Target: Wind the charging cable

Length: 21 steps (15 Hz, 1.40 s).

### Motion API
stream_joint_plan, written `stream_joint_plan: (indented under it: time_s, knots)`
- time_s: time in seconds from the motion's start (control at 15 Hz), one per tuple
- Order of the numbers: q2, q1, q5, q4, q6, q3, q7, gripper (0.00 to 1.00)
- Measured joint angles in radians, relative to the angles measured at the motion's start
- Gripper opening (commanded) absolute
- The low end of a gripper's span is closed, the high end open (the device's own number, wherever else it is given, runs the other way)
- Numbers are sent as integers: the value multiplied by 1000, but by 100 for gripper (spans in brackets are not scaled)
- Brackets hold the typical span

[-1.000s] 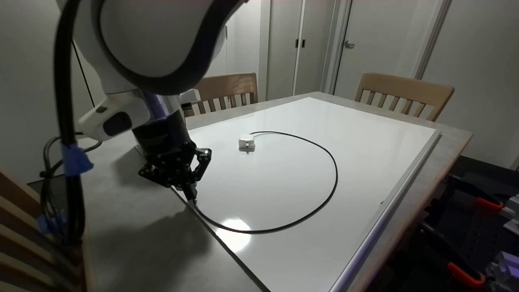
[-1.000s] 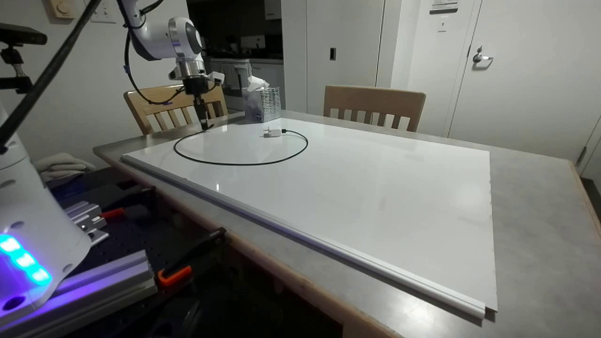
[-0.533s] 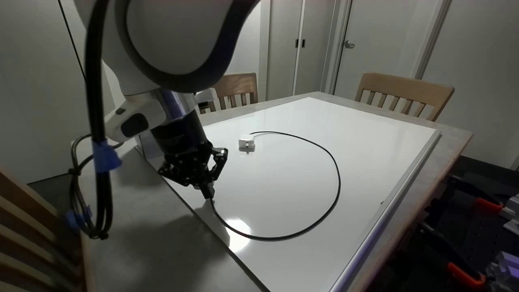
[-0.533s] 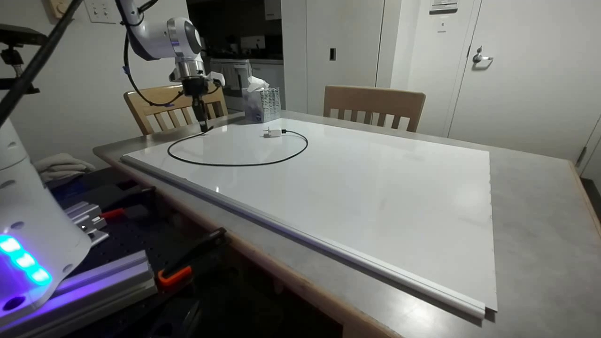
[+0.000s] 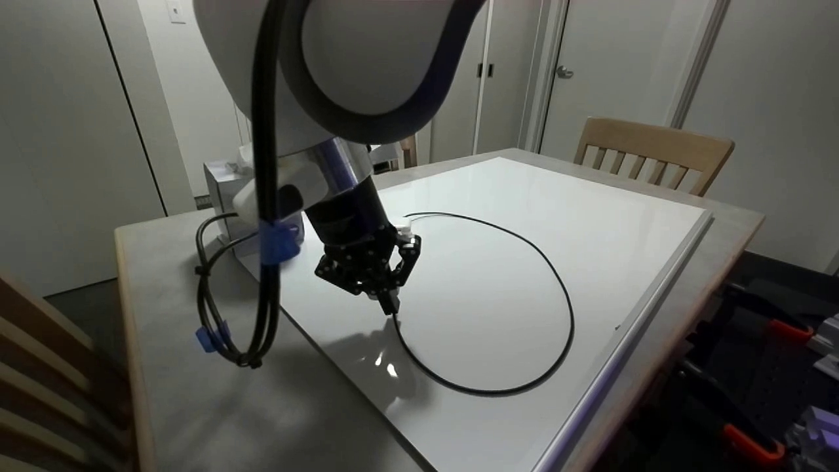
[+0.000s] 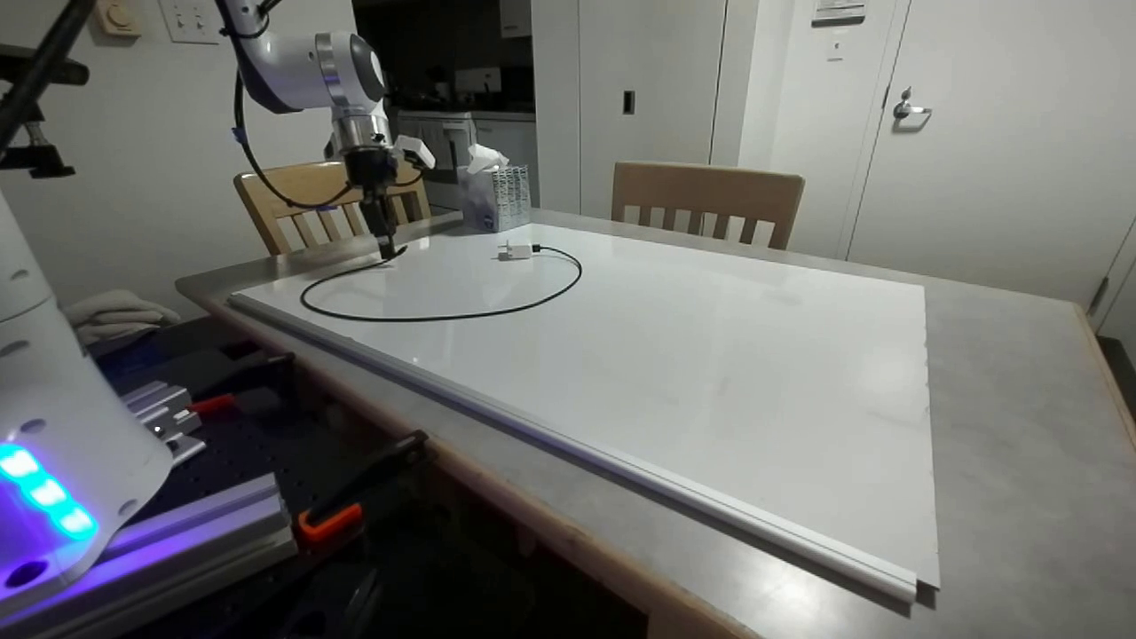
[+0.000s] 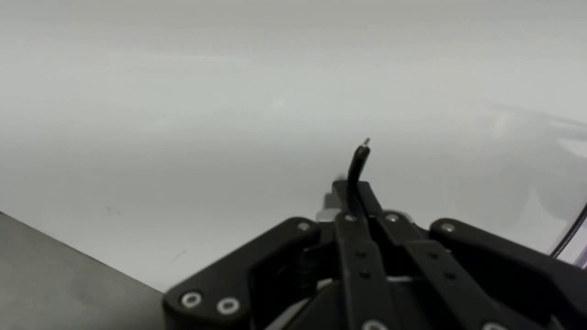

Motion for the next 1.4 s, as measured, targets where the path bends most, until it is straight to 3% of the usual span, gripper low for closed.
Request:
stream_joint_plan:
  time_s: [0.6, 1.4]
  knots:
    - [-8, -13, -24, -1, -13, -11, 15, 1]
    - [-106, -76, -102, -88, -53, -65, 160, 3]
